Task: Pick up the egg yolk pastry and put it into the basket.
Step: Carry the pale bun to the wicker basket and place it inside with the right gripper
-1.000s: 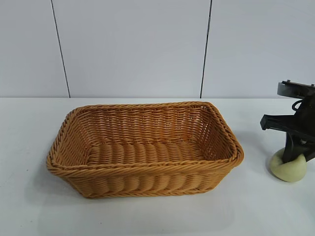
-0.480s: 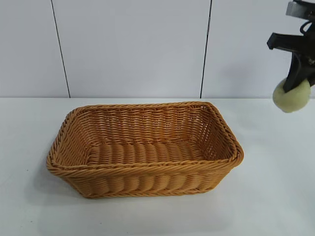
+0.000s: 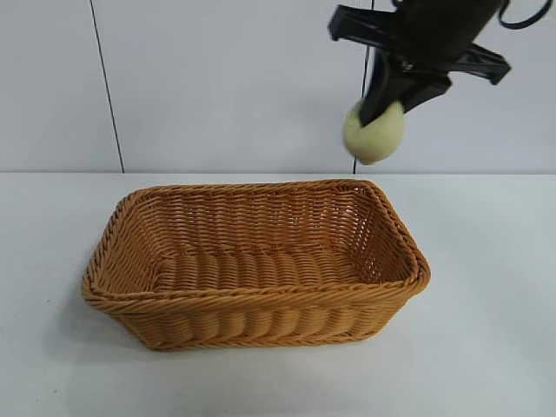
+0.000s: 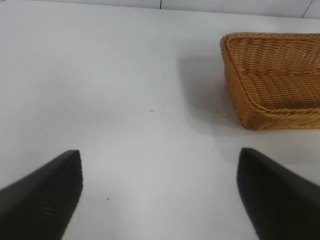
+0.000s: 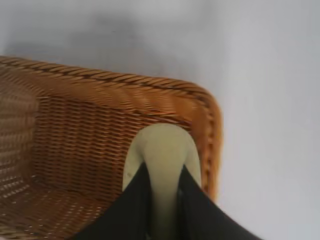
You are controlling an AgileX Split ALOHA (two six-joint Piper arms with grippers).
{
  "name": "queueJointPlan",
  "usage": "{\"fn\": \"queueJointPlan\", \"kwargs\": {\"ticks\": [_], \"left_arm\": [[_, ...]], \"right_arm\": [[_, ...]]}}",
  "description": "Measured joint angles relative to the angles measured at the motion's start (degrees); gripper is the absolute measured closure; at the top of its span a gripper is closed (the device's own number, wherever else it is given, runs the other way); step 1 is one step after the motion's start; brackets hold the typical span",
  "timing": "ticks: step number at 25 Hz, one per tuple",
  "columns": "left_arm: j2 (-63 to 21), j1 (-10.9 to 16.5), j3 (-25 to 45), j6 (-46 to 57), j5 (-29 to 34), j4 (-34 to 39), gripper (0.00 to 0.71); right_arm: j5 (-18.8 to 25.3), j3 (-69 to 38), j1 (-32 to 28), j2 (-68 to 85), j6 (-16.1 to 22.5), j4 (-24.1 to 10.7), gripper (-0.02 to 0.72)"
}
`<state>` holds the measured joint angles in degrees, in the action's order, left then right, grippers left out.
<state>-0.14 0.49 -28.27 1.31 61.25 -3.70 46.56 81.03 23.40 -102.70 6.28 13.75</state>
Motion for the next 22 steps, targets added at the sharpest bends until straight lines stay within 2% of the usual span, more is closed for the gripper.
{"fn": "queueJointPlan", "kwargs": {"ticks": [7, 11, 16, 18, 19, 22], "left_arm": [[0.00, 0.00, 0.00, 0.00, 0.00, 0.00, 0.101], [0.00, 0.00, 0.00, 0.00, 0.00, 0.00, 0.101], [0.00, 0.00, 0.00, 0.00, 0.00, 0.00, 0.101], [0.00, 0.00, 0.00, 0.00, 0.00, 0.00, 0.101], [0.00, 0.00, 0.00, 0.00, 0.00, 0.00, 0.101], [0.00, 0.00, 0.00, 0.00, 0.00, 0.00, 0.101]], "right_arm": [[-7.59, 0.00, 9.39, -8.71, 0.74, 0.30, 0.615], [-11.18, 0.00, 10.59, -14.24, 0.78, 0.30, 0.615], [-12.32, 0.00, 10.59, -17.35, 1.24, 0.24, 0.604], [-12.32, 0.05, 10.59, -17.35, 1.39, 0.24, 0.556], [-12.20, 0.23, 10.59, -17.35, 1.39, 0.24, 0.500], [-9.69, 1.97, 10.59, -17.35, 1.40, 0.24, 0.260]]}}
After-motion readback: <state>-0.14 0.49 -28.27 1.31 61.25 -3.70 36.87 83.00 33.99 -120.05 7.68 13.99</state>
